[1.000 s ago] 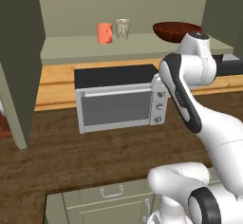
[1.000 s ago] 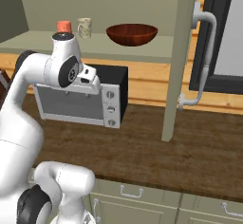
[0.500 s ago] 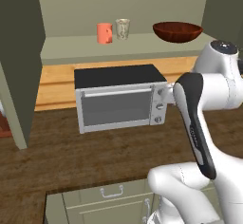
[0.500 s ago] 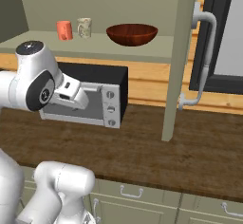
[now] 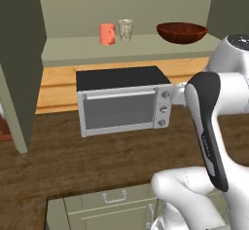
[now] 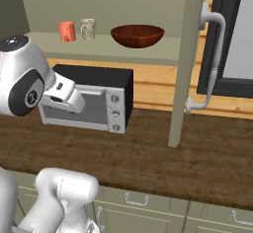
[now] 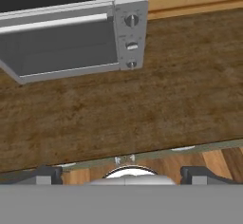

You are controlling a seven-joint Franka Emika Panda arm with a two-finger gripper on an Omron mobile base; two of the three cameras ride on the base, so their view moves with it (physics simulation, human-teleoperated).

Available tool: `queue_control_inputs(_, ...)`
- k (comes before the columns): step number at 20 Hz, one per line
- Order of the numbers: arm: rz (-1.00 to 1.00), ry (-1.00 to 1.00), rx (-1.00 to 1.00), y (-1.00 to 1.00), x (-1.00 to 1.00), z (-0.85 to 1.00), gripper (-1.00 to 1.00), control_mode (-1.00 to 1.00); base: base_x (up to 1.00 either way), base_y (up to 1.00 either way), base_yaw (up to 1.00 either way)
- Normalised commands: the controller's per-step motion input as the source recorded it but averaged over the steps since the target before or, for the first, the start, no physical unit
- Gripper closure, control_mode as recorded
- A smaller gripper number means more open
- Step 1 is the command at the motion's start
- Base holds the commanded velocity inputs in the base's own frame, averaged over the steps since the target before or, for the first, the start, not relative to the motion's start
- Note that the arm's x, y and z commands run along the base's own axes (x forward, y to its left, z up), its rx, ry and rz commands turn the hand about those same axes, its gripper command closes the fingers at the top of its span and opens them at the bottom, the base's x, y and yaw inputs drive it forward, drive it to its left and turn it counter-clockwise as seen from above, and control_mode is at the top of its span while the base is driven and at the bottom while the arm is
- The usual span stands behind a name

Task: Gather all objects into one cabinet and sort the glasses and bowls to opposite sides.

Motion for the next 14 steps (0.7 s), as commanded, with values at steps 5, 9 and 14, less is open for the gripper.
queue_control_inputs(5,0.11,-0.01,-0.02,0.0,-0.74,0.02,-1.0,-1.0,0.0,0.0,0.0)
queue_control_inputs(9,0.05,0.0,-0.01,0.0,-0.23,0.0,-1.0,-1.0,0.0,0.0,0.0)
queue_control_inputs(14,0.0,0.0,0.0,0.0,0.0,0.02,-1.0,-1.0,0.0,0.0,0.0)
